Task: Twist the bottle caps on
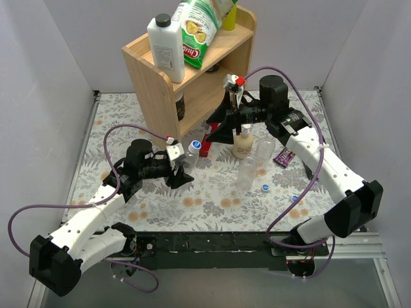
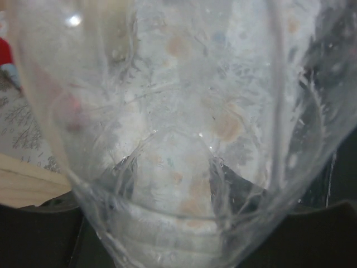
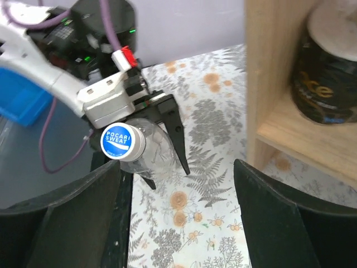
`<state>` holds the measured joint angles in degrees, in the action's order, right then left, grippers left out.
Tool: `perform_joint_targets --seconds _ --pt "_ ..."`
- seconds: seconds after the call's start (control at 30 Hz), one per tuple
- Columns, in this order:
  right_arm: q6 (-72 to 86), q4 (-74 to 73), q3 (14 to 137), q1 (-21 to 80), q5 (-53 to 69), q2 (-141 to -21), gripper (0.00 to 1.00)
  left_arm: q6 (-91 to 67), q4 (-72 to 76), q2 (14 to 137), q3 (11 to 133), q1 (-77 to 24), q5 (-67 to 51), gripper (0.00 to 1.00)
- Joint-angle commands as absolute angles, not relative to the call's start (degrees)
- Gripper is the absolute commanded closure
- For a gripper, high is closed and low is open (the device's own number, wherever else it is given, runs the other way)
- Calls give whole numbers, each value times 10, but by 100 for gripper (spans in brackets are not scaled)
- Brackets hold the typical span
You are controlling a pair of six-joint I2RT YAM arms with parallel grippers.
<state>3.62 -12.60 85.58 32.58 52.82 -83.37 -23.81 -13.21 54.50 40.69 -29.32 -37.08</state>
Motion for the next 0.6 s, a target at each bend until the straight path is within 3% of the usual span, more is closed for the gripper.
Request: perform_joint_targets --seconds 0.0,0.37,0.57 --pt "7 -51 825 327 686 -809 10 -96 -242 542 422 -287 -509 100" --pt "-83 -110 833 373 726 -820 9 -101 -241 599 439 -287 -583 100" --pt "-107 -118 820 383 716 -818 19 -125 -215 595 439 -287 -580 100"
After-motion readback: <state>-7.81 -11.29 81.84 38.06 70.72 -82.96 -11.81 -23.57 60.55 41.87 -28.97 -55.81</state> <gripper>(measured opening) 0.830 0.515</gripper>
